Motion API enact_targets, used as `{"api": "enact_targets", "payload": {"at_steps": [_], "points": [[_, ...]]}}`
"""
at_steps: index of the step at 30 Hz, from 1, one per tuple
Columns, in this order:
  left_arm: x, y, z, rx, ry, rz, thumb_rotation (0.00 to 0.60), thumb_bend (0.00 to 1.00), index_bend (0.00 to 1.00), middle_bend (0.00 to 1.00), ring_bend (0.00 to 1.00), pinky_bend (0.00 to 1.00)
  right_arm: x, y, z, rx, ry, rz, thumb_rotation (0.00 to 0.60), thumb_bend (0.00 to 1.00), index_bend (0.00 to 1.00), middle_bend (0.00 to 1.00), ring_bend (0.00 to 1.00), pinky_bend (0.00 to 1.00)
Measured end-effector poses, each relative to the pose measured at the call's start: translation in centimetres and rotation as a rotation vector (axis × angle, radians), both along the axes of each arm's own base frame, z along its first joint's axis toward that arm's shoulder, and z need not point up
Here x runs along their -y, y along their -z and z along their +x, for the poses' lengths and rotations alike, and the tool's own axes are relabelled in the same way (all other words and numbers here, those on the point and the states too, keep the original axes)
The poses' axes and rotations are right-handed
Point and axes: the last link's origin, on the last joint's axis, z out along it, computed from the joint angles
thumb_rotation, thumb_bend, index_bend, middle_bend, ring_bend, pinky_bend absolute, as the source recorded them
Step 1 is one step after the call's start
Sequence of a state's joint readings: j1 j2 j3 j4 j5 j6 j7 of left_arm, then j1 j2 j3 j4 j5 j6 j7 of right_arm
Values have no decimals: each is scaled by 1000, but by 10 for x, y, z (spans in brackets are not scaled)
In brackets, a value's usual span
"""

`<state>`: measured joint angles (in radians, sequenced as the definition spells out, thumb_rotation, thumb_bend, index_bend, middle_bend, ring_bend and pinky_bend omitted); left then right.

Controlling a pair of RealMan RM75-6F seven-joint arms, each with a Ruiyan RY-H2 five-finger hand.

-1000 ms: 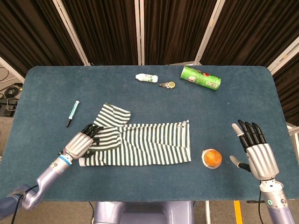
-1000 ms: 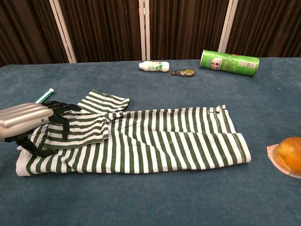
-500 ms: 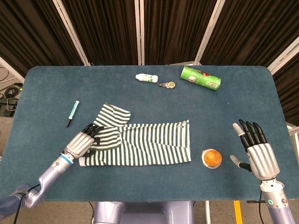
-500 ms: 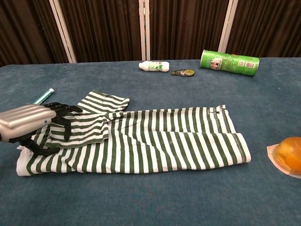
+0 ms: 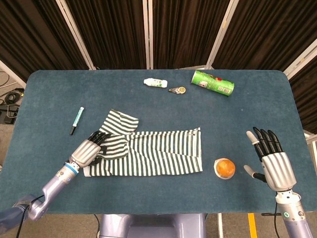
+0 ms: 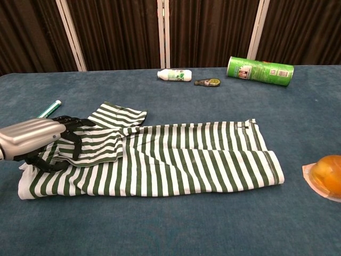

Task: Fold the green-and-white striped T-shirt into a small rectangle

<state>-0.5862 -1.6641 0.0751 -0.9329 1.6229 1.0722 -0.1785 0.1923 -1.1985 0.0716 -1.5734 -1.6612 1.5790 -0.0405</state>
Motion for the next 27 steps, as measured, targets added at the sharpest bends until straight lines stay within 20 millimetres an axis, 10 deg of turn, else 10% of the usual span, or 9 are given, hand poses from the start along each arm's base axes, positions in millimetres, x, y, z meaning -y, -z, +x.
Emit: {"api": "enact_targets", "payload": {"at_steps": [27], "points": [[-7,-2,10,56,-21,13,600,577,844,0,0,0,-1,0,1,4,-7,-1,600,10,106,2,0,0]]}}
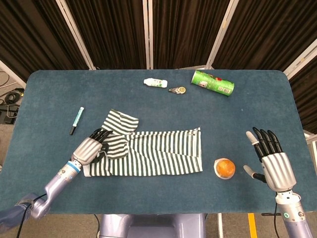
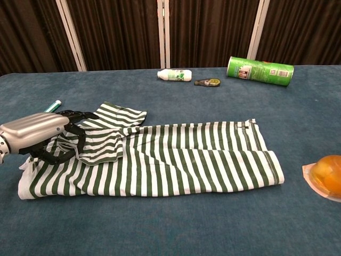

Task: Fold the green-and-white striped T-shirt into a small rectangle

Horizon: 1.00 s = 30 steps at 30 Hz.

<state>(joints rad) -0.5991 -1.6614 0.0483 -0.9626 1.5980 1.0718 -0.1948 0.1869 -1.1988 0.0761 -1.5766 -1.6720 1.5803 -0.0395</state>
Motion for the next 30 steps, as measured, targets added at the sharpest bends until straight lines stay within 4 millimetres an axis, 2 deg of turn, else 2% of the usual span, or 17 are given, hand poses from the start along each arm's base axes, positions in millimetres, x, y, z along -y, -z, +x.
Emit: {"api": "enact_targets", "payload": {"at_steps": [7,14,25,30], "points": [[-4,-5,8,51,-22,13,600,577,867,0,0,0,0,0,0,-1,-1,1,600,9,107,2,0,0],[-20,-12,25,105,-72,27,600,577,875,0,0,0,0,2,0,-6,0,4,600,10,106,2,0,0],[-61,-16,58,126,-156,71,600,578,878,0,0,0,1,2,-1,-11,4,0,600,10,106,2,0,0],[-79,-19,66,147,-187,106,600,578,878,0,0,0,2,2,-3,-14,12,-2,600,9,106,2,0,0]]}}
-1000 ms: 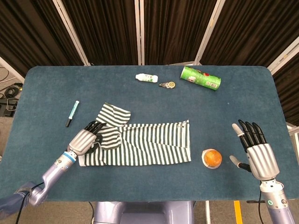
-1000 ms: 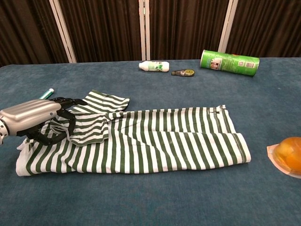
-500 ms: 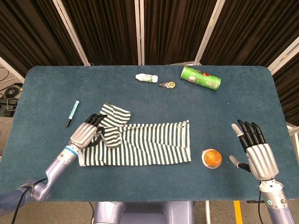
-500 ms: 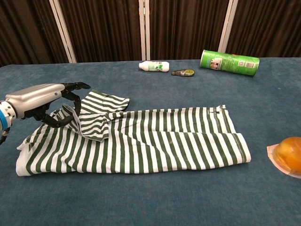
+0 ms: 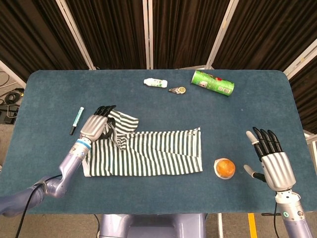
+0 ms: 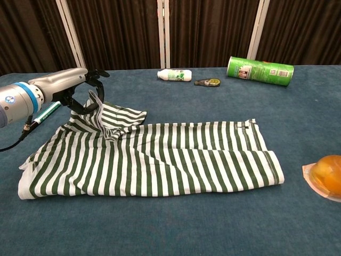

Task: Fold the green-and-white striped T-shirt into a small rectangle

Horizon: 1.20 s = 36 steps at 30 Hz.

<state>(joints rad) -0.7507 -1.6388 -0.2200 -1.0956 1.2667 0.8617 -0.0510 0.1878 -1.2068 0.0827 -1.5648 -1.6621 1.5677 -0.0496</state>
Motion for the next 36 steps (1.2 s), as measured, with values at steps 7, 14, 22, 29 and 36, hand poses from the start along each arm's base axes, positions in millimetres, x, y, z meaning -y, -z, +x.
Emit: {"api": "enact_targets", "payload": {"at_steps": [7,14,22,29,36], "points": [[-20,-2,-2,9,-61,12,600,577,878,0,0,0,3,-1,-4,-4,17,-5,600,9,106,2,0,0],[-39,2,-10,33,-138,36,600,578,878,0,0,0,6,0,-6,-11,29,-6,600,9,106,2,0,0],[-53,12,-9,63,-193,68,600,603,878,0,0,0,8,0,-10,-17,46,-9,600,9,106,2,0,0],[-64,14,-17,57,-240,123,600,609,878,0,0,0,11,0,-12,-19,57,-9,600,10,106,2,0,0],[-71,14,-20,60,-270,147,600,609,874,0,0,0,12,2,-13,-23,62,-5,600,9,107,2,0,0]]}}
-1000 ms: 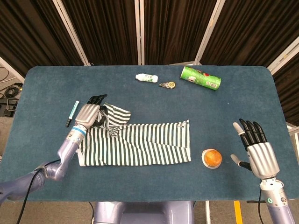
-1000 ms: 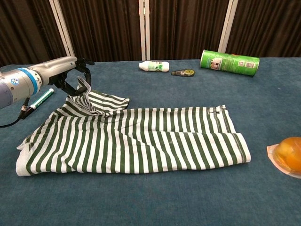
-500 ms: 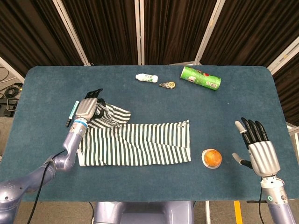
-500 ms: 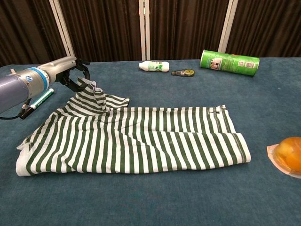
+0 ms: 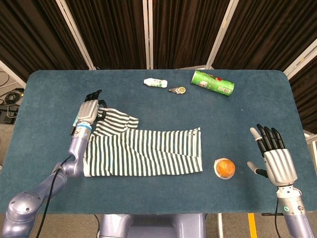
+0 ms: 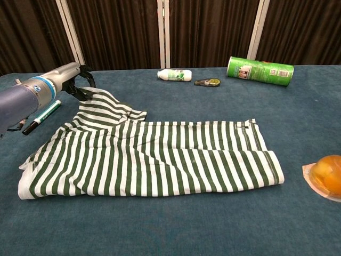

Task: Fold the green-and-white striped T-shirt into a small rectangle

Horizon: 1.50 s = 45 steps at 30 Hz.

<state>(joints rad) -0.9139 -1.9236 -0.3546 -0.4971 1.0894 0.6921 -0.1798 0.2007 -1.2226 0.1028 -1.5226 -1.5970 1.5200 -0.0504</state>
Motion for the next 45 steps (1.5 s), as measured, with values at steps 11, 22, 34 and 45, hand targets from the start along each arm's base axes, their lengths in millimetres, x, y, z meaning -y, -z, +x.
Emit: {"api": "enact_targets", "payload": {"at_steps": [11,22,34,45], "points": [[-4,8,-1,15,-36,-27,600,441,12,0,0,0,1,0,-1,-2,7,-1,600,10,107,3,0,0],[-7,-6,6,71,11,32,600,105,0,0,0,0,0,-1,1,5,-1,-3,600,10,107,3,0,0],[-10,-12,21,-69,105,-106,600,213,201,0,0,0,-1,-4,2,7,-5,-12,600,10,107,4,0,0],[-22,11,36,-267,105,-190,600,341,294,0,0,0,3,-6,-3,3,18,-24,600,9,108,5,0,0]]}}
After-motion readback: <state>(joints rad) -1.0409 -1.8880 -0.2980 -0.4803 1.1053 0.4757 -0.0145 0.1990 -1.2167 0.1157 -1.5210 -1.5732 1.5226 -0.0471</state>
